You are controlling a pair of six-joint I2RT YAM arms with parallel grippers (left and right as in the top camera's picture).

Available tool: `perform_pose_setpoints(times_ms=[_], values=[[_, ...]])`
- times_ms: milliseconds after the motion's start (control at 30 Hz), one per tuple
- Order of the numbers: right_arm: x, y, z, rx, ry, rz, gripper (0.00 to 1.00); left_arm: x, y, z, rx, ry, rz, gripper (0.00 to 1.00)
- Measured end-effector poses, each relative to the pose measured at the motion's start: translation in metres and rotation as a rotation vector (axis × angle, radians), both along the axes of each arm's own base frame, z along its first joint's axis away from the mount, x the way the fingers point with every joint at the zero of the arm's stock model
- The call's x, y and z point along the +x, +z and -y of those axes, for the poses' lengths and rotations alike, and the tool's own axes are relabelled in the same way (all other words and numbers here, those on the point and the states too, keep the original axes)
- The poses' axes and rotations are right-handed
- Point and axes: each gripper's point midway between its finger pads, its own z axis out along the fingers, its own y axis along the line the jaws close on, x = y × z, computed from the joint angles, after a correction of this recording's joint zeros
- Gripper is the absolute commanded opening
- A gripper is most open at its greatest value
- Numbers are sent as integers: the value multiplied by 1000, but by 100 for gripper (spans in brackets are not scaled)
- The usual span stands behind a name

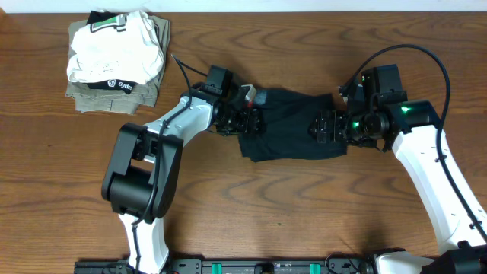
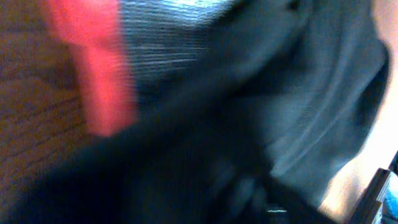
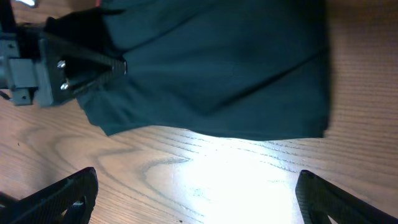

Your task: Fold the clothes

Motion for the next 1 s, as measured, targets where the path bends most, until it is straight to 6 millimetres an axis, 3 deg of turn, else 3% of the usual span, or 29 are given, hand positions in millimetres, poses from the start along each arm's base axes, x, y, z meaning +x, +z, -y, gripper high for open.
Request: perform_pose_setpoints(times_ms=[33, 67, 400, 567, 733, 867, 1000], values=[[0, 0, 0, 0, 0, 0, 99, -1, -3, 0, 2, 3, -9, 10], [0, 0, 0, 0, 0, 0, 99, -1, -5, 0, 3, 4, -14, 6], [-5, -2, 2, -11, -2, -21, 99, 10, -2, -7, -11, 71, -25, 6], [-6, -4, 5, -28, -7, -27, 99, 36, 10, -46, -12, 230, -33, 5], [-4, -4, 6, -35, -10, -22, 99, 61, 55, -98, -35, 431, 11, 6], [-4, -4, 6, -36, -11, -18, 99, 59, 85, -136, 0, 582, 5, 6], [-3, -4, 6, -36, -11, -17, 99, 50, 92, -158, 57, 673, -24, 6]])
